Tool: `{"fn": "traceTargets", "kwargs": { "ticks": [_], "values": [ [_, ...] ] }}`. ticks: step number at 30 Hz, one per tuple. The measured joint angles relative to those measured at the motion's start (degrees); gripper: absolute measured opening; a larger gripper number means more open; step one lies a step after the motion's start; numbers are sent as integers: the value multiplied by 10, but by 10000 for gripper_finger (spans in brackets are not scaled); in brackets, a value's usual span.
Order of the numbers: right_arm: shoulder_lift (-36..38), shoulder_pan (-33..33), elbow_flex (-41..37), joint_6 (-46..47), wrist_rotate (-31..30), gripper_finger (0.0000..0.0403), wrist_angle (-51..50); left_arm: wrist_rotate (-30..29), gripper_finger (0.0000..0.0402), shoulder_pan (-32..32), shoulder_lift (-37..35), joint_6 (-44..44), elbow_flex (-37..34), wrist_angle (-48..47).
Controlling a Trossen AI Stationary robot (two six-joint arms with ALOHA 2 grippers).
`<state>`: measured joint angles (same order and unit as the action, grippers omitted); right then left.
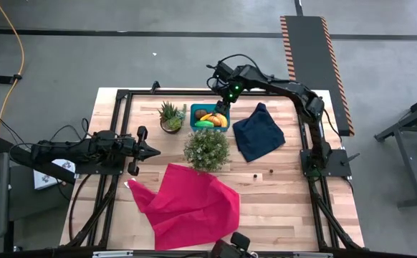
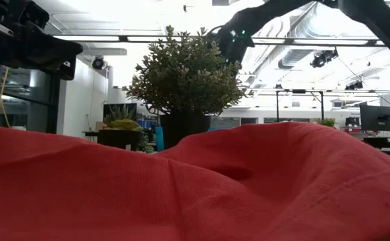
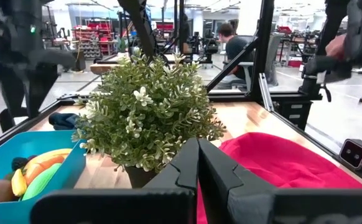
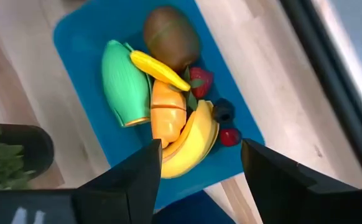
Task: Pick and placing Produce into tupperware
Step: Put the left blueberry into the blue bin
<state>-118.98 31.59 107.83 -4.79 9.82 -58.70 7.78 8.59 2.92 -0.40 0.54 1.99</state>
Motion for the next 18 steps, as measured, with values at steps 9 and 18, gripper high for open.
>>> {"fn": "traceTargets", "kwargs": {
  "ticks": [9,18],
  "values": [
    [94,0,0,13,-2,210,0,-25,1,0,0,-18,0,-4],
    [208,0,0,18,-34,210,11,-27,1,0,0,-30,0,-5]
  ]
}}
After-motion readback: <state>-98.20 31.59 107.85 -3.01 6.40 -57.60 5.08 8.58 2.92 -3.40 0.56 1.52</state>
